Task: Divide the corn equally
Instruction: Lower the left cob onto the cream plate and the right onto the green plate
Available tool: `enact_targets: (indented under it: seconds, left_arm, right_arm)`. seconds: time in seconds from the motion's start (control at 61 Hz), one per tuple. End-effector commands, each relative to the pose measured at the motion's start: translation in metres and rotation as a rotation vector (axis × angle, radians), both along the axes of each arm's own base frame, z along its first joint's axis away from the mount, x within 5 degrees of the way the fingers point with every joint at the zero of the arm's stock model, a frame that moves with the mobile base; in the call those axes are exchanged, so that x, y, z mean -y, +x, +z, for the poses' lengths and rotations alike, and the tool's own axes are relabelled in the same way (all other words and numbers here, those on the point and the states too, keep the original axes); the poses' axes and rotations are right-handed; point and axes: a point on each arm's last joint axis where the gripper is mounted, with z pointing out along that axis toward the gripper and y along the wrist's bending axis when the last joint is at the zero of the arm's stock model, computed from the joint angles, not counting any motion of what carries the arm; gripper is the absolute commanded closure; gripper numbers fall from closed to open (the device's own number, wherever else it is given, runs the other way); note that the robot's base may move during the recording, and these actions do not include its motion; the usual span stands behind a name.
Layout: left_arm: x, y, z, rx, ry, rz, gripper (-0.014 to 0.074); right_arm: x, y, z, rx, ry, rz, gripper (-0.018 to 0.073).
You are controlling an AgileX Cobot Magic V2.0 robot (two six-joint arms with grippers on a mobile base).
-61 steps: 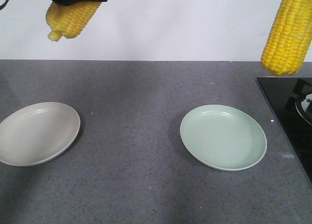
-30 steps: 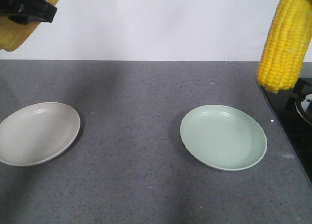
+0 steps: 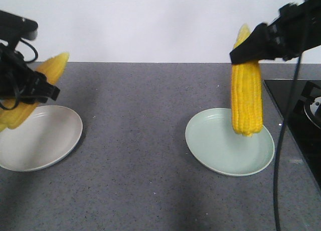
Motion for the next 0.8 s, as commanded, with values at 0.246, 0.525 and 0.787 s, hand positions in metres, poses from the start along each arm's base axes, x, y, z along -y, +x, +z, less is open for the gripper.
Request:
enact_targets:
  seconds: [0.246,0.525,0.787]
  left_arm:
    - [0.001,-0.003,-0.030,0.097,-0.045,-0.010,0.0603]
    - [-0.001,0.000,-0.040,0.099,-0.037,-0.008,0.0603]
    - [-0.021,0.012,-0.056,0.046,-0.035,0.081,0.0603]
  right_arm:
    - [-0.023,0.030,-0.050,-0.133,-0.184,0.014,0.0557]
    - [-0.024,0.046,-0.073,-0.168,-0.191,-0.005,0.0550]
    - [-0.021,0.048,-0.078,-0.173,-0.229,-0.015,0.0543]
